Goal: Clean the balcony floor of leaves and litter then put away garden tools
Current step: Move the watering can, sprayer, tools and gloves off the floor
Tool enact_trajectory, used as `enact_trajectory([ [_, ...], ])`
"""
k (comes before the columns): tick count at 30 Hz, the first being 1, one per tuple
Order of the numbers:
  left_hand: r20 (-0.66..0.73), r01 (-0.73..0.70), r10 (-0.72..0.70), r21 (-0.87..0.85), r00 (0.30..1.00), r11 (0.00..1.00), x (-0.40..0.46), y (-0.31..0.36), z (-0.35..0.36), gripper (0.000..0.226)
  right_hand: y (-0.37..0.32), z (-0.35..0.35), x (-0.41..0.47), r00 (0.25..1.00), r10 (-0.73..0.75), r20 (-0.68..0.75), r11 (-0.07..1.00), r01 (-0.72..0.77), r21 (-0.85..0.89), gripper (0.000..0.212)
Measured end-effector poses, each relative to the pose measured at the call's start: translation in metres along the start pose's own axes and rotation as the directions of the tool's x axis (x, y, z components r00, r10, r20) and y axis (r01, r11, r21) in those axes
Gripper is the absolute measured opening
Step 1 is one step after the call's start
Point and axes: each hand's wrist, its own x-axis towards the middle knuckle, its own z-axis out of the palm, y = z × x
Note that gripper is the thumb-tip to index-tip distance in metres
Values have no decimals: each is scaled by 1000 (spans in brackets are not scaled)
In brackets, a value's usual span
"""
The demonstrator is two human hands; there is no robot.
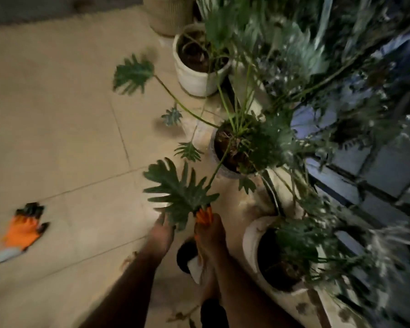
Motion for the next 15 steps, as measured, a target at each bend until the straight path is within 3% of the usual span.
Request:
enact_trajectory([
  [4, -85, -11, -7, -214, 996, 977, -62, 37, -62, 87, -29, 36, -73, 982, -89, 168, 994, 98, -44, 41],
  [10, -183, -53, -18, -376, 983, 925, -90, 18, -167, 76, -75, 121, -132, 967, -76, 244, 990, 101, -93, 16],
  [15, -280, -100, -44, -480, 959, 872, -98, -20, -279, 73, -97, 226, -185, 956, -111, 272, 980, 151, -131, 12],
])
